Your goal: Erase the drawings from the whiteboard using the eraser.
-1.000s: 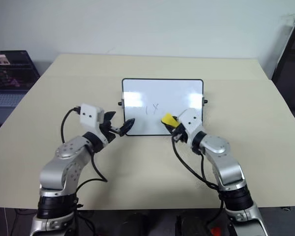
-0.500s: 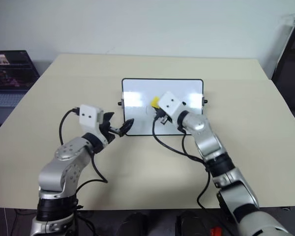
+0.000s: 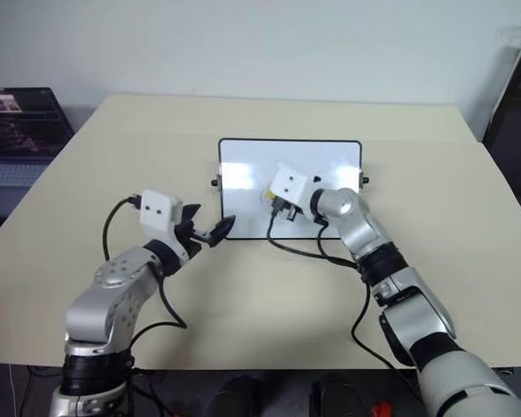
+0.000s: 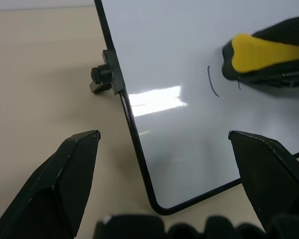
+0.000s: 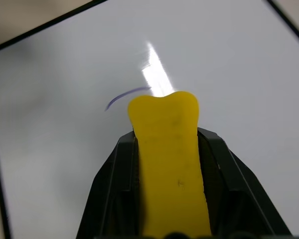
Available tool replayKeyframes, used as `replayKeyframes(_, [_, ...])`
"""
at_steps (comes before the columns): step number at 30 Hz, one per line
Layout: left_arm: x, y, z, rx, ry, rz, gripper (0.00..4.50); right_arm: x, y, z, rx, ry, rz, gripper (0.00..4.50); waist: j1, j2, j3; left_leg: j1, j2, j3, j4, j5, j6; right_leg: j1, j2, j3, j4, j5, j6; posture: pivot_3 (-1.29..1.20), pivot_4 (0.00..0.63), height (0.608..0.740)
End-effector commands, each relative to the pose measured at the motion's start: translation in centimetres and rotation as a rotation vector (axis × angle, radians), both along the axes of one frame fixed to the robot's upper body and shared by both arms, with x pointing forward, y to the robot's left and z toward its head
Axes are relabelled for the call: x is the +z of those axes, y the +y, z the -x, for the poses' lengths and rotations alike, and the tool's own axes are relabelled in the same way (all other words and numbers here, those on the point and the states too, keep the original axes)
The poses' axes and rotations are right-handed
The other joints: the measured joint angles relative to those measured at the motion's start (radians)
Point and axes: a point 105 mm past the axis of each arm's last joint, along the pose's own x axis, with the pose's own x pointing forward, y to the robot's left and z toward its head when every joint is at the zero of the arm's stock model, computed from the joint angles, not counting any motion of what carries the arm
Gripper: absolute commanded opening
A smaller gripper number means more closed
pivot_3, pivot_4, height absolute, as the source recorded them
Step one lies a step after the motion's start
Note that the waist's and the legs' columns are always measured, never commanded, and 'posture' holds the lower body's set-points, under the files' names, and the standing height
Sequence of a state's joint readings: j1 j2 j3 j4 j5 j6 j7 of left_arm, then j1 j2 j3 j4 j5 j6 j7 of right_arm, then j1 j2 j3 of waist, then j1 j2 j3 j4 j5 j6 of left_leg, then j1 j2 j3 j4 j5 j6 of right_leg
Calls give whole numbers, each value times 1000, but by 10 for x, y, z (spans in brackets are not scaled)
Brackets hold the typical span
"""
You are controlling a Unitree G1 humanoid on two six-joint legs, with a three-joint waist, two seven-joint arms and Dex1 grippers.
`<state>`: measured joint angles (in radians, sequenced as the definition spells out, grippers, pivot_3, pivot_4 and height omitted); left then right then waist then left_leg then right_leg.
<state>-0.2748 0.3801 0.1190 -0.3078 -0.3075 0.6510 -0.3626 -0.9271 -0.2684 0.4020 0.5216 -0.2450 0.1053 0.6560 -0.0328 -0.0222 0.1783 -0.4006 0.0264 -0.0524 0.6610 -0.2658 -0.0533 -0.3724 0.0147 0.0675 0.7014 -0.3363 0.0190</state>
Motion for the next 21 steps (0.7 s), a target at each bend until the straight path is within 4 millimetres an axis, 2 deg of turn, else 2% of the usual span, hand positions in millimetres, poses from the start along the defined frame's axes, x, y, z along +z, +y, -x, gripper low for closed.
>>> replayKeyframes(1, [11,-5,2,-24,-54,-16,4500,-8,-6,3,16,-19,83,1226,0,0,0,0,0,0,0,0,0,0,0,0,1,0,0,0,150,740])
replayKeyframes(5, [12,-7,2,-30,-52,-15,4500,5,-9,-4,-2,-123,104,1223,0,0,0,1,0,0,1,0,0,0,0,0,3,0,0,0,150,740])
replayKeyframes(8, [11,-9,2,-34,-48,-15,4500,24,-11,-14,-64,-182,42,1221,-1,0,0,1,0,0,1,0,0,0,0,0,4,0,0,0,150,740])
replayKeyframes(11, [12,-11,2,-38,-46,-12,4500,33,-13,-20,-105,-194,-2,1220,0,0,0,1,0,0,2,0,0,-1,0,1,5,0,0,0,150,740])
replayKeyframes(15, [11,-12,2,-43,-45,-11,4500,27,-16,-21,-123,-152,-12,1218,-1,0,0,1,0,0,1,0,0,-1,0,0,5,0,0,0,150,740])
replayKeyframes(21, [12,-14,1,-48,-44,-9,4500,1,-17,-6,-41,3,63,1217,0,0,0,2,0,0,2,0,0,0,0,0,6,0,0,0,150,740])
